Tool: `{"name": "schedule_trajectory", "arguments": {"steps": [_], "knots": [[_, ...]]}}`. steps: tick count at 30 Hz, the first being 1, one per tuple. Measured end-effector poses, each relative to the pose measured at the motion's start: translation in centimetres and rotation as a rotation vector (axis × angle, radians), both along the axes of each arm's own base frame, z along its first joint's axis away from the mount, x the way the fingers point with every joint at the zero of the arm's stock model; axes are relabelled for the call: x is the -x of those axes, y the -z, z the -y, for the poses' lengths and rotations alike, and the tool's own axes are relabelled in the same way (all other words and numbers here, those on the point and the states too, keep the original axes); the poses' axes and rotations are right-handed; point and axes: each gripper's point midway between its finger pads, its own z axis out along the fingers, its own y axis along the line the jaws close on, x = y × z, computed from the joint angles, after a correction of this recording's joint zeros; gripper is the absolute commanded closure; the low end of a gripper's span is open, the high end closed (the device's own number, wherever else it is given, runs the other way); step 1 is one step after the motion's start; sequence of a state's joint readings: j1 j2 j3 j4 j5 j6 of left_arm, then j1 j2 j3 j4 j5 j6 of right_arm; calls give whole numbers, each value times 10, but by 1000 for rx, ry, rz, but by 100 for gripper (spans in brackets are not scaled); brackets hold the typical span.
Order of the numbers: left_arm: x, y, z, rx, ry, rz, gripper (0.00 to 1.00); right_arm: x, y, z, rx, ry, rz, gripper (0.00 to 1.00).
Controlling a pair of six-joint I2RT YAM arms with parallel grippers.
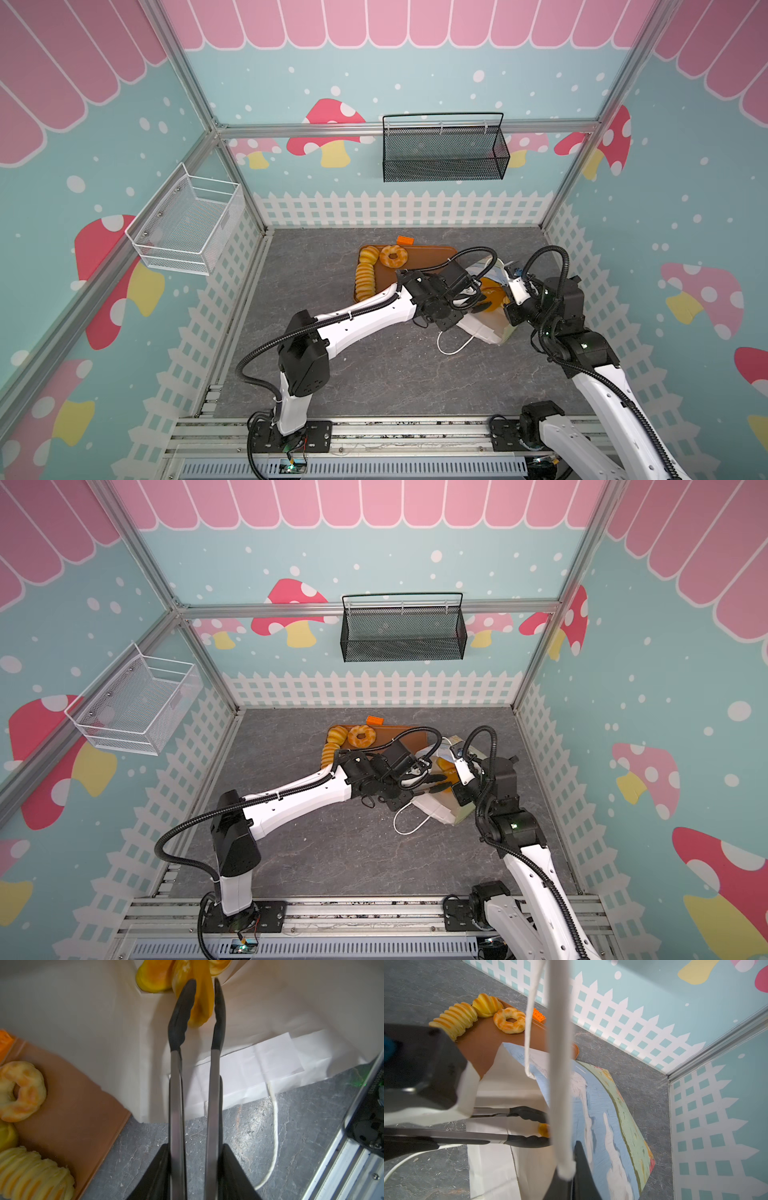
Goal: Take the fake bread out of the paper bag
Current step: 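Reach the tongs into the bag toward the flat orange bread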
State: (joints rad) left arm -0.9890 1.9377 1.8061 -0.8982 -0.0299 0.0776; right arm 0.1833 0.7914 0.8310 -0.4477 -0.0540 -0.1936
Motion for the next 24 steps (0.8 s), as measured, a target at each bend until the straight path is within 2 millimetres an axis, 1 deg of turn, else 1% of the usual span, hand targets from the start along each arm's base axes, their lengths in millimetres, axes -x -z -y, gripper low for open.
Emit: {"name": "schedule_trajectory", "arguments": {"steps": [3, 7, 11, 18, 24], "knots": [[-4, -2, -2, 16, -18, -8, 55, 0, 0, 0, 0, 0, -2, 100], [-14, -1, -9, 27, -57, -28, 54, 0, 0, 0, 1, 0, -1, 100], [-22, 4, -13, 19, -92, -47, 54, 0, 0, 0, 1, 0, -1, 100], [-24, 20, -12, -10, -117, -88, 54, -1, 2, 0, 1, -1, -5, 100], [-21, 22, 0, 17, -115, -143, 55, -2, 2, -1, 1, -1, -6, 100]]}}
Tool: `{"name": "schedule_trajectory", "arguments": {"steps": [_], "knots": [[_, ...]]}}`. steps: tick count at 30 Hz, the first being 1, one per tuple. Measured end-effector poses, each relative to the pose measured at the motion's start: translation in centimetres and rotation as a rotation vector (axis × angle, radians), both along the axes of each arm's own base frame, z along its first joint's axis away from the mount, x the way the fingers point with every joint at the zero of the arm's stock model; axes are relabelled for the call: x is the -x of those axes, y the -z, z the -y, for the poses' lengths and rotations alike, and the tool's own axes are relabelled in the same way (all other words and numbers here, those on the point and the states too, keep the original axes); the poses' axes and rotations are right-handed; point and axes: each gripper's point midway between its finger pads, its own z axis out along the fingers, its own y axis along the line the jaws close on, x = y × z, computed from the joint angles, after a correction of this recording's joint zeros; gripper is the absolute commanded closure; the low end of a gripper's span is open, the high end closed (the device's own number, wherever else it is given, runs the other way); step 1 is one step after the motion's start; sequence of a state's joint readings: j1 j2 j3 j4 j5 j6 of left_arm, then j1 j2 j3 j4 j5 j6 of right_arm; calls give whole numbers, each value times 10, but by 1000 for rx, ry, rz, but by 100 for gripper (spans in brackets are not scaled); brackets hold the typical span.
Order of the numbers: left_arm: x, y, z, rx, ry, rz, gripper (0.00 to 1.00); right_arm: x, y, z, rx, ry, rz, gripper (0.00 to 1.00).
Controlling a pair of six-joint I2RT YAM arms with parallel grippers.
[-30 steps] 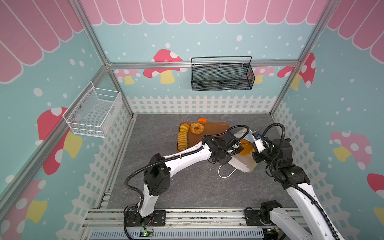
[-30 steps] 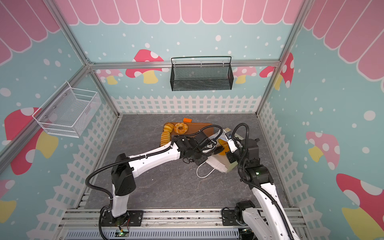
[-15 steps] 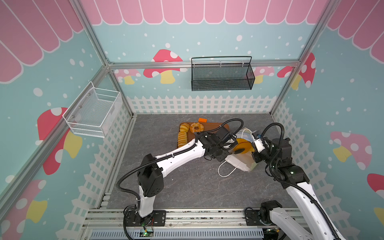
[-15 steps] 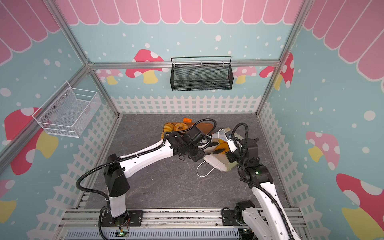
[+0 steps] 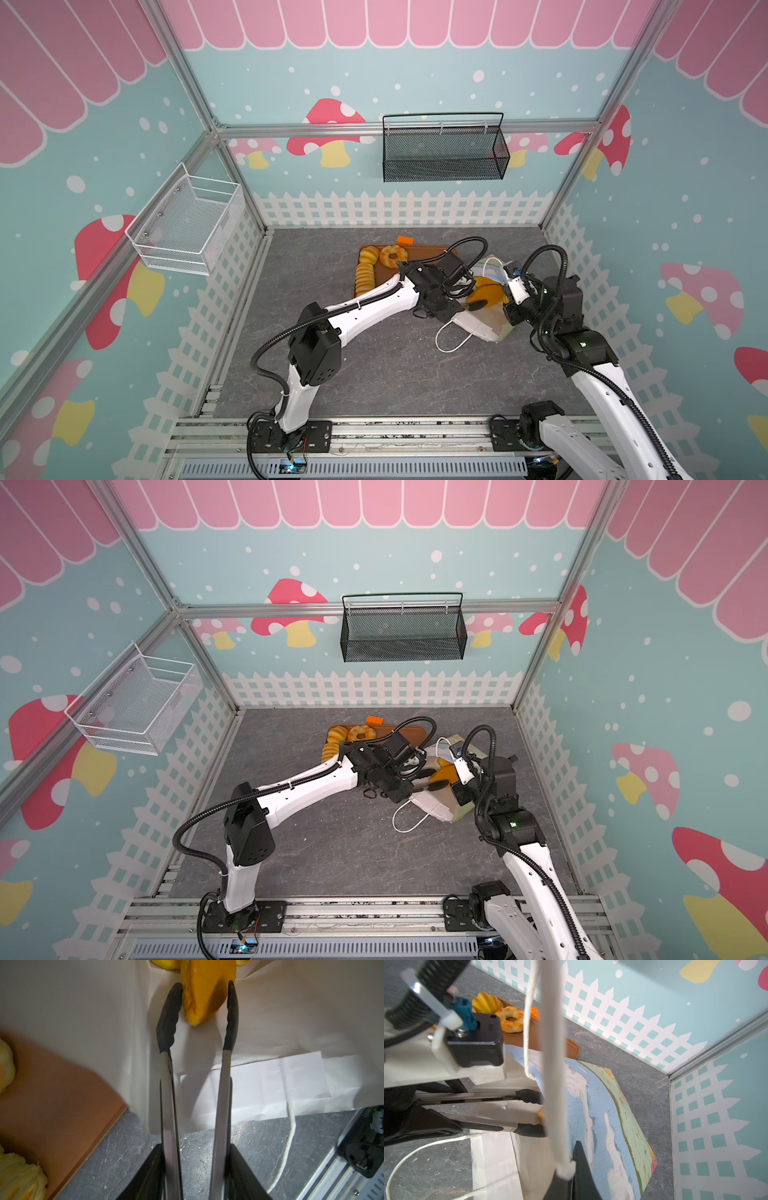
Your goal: Take the fake bread out of the paper bag
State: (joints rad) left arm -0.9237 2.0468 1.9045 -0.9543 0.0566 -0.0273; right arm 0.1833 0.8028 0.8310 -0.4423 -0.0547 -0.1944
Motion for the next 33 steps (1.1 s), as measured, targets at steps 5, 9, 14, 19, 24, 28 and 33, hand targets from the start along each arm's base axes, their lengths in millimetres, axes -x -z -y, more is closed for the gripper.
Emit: {"name": "schedule_trajectory", "arguments": {"steps": [5, 9, 14, 19, 24, 28, 33], "knots": [[7, -7, 9, 50, 3, -52, 62, 0, 0, -1, -1, -3, -2, 100], [11, -7, 11, 66, -2, -80, 77, 0, 0, -1, -2, -5, -2, 100], [16, -14, 8, 83, -2, -83, 97, 0, 0, -1, -1, -2, -1, 100], [24, -36, -3, 116, 0, -57, 100, -1, 0, 2, 6, 12, 0, 100], [30, -63, -13, 164, 7, -9, 100, -2, 1, 4, 9, 23, -1, 100], [35, -72, -20, 182, 13, 13, 100, -5, 2, 6, 4, 41, -3, 100], [40, -75, -31, 179, 17, 34, 100, -9, -1, 6, -4, 55, 1, 100]]}}
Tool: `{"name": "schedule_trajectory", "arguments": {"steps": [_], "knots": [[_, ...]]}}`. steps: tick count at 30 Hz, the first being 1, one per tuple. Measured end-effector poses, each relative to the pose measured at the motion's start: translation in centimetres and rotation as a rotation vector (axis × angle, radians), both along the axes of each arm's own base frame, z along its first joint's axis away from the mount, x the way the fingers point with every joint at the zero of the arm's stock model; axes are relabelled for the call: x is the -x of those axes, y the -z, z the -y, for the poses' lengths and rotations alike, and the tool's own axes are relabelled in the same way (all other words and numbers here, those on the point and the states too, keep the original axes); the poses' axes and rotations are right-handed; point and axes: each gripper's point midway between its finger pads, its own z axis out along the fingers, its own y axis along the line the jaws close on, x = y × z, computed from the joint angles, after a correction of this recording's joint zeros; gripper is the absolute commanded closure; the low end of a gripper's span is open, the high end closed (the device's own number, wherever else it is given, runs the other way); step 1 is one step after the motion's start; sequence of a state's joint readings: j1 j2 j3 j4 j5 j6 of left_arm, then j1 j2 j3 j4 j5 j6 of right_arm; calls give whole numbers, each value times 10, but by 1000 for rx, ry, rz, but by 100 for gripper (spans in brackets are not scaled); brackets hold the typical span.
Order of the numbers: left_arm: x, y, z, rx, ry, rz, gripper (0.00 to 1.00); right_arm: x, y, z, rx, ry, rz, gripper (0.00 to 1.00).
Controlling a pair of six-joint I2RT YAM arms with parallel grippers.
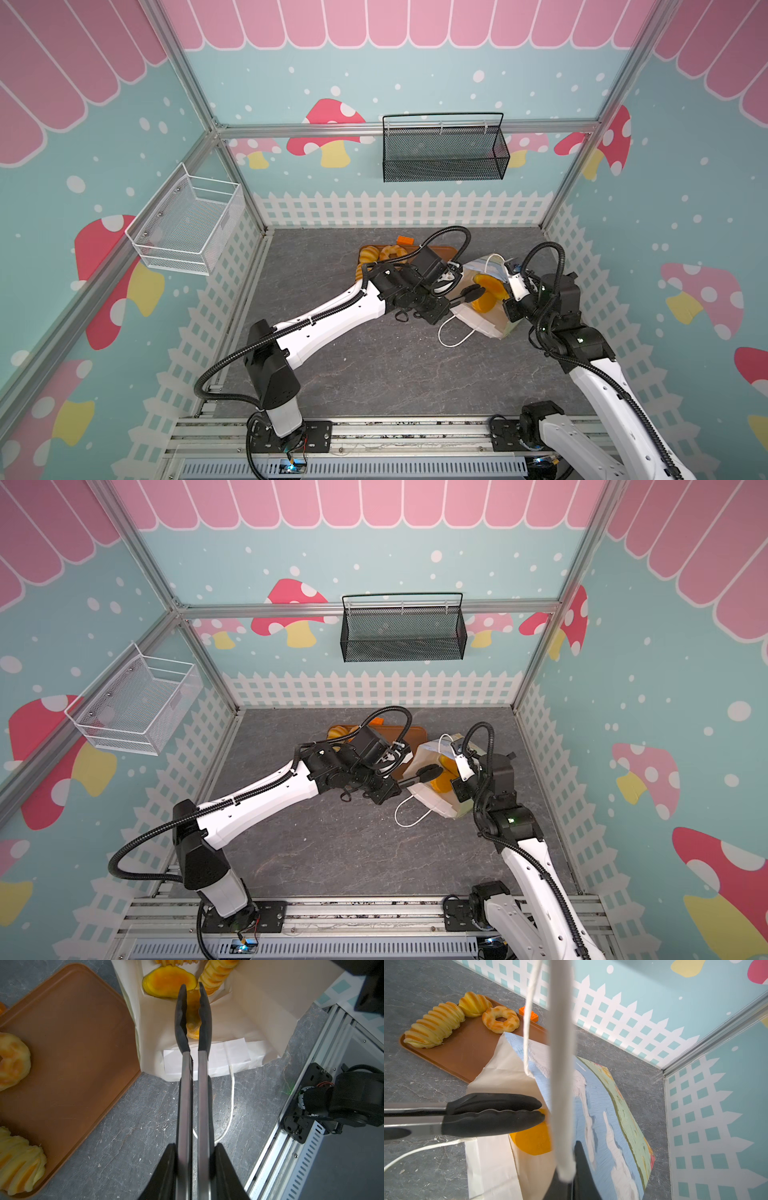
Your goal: Take the fake bread out of the paper bag
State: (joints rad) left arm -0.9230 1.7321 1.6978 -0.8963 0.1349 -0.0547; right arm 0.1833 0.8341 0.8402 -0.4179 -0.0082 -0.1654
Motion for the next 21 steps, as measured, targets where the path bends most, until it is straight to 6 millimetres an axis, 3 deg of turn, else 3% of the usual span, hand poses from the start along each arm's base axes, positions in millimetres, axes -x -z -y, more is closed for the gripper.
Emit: {"name": "schedule_trajectory", "arguments": {"steps": [4, 9, 11, 17, 21], "knots": [[2, 0, -3, -2, -1, 3, 99, -1, -2, 0, -9, 4, 3, 100], [-2, 15, 4, -9, -14, -28, 70, -1, -2, -1, -16, 2, 2, 100], [-5, 28, 9, -26, -18, -49, 65, -1, -2, -2, -18, -4, 1, 100], [-14, 70, 20, -87, -43, -113, 58, 0, -1, -3, -19, -6, -3, 100], [-18, 76, 21, -94, -56, -129, 57, 0, -1, -3, -19, -7, -2, 100]]}}
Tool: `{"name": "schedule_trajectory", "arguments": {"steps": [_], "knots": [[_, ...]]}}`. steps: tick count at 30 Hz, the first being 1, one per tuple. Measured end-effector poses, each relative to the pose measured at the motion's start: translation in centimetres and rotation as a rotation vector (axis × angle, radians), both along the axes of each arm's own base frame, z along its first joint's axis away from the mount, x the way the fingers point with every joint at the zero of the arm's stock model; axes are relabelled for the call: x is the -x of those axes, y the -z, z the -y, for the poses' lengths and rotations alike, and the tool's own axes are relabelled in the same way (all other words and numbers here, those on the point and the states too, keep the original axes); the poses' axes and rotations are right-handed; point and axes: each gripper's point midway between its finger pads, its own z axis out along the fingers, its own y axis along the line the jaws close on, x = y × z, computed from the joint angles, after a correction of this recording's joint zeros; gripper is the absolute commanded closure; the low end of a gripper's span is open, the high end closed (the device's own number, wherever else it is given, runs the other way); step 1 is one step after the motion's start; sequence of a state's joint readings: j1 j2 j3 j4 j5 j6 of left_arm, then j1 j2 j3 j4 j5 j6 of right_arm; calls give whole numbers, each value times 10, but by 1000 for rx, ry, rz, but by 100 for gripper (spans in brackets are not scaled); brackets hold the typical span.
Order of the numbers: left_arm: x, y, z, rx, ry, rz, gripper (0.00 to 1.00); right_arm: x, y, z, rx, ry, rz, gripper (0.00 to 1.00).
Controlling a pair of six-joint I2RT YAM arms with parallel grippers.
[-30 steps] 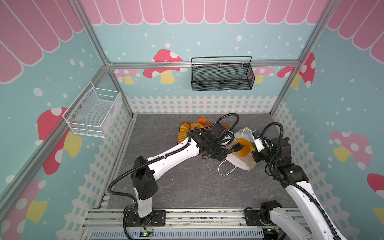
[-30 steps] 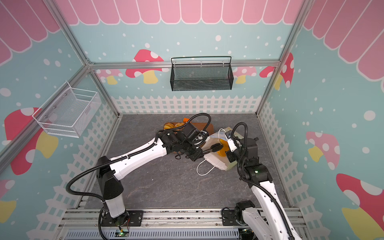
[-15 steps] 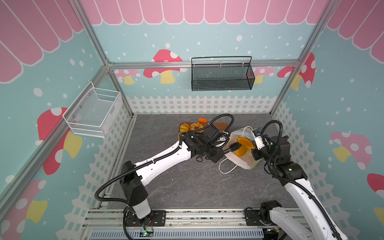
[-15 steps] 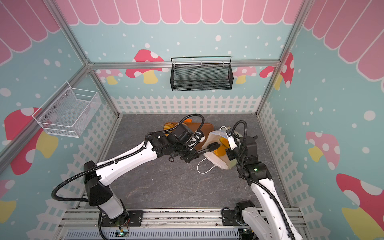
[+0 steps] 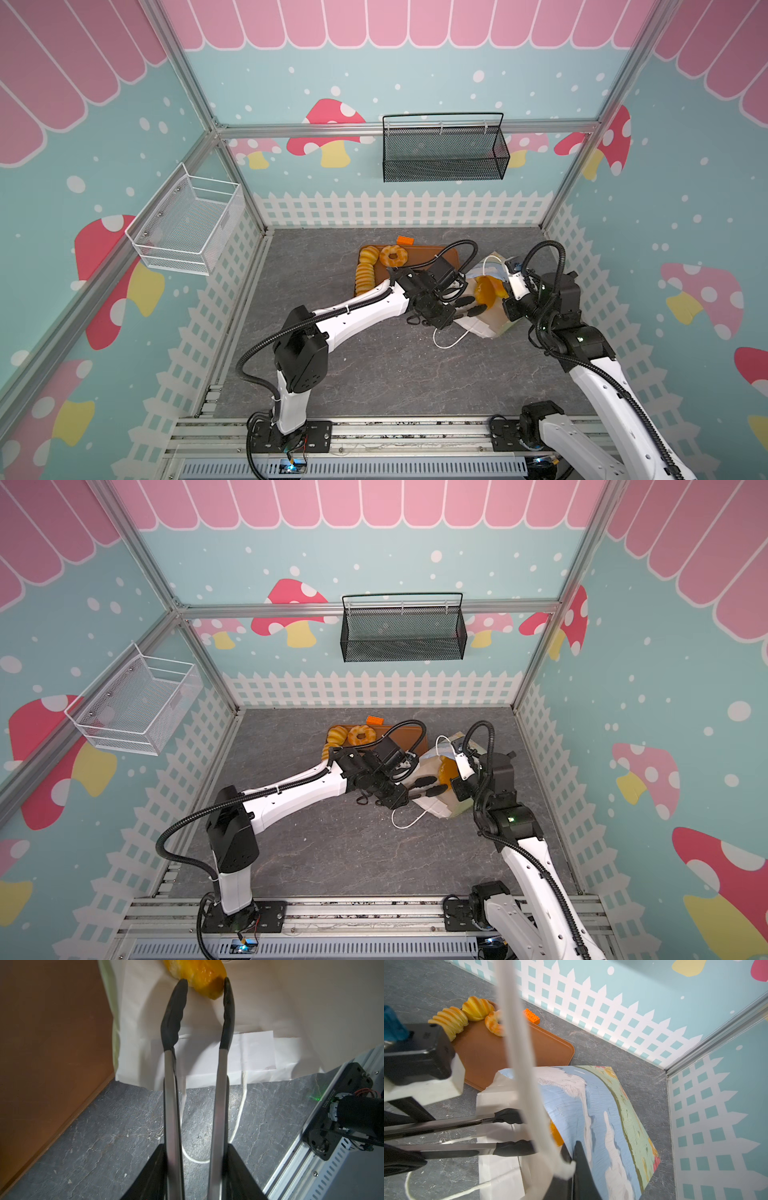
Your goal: Take the fake bread out of the paper bag
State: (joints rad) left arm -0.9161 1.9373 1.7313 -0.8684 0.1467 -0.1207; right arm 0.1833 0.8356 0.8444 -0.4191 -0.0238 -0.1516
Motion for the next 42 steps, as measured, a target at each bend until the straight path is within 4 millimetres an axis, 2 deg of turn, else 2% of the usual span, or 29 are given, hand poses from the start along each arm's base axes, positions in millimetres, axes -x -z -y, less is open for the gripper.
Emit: {"name": "schedule_trajectory", "arguments": {"steps": [8, 18, 25, 30, 38, 42], "knots": [[-10, -14, 6, 38, -27, 10, 56, 0, 0, 0, 0, -1, 2, 100], [-23, -26, 15, 84, -147, -9, 56, 0, 0, -2, -5, -10, 1, 100], [-14, -29, 27, 116, -240, -43, 56, 1, 2, -3, 0, -21, 2, 100], [-8, -24, 37, 135, -271, -76, 54, 1, 2, -3, 4, -24, 4, 100], [-6, -1, 50, 133, -301, -134, 54, 1, 2, -4, 3, -27, 5, 100], [-6, 0, 58, 161, -310, -163, 54, 1, 1, -4, 1, -27, 9, 100]]}}
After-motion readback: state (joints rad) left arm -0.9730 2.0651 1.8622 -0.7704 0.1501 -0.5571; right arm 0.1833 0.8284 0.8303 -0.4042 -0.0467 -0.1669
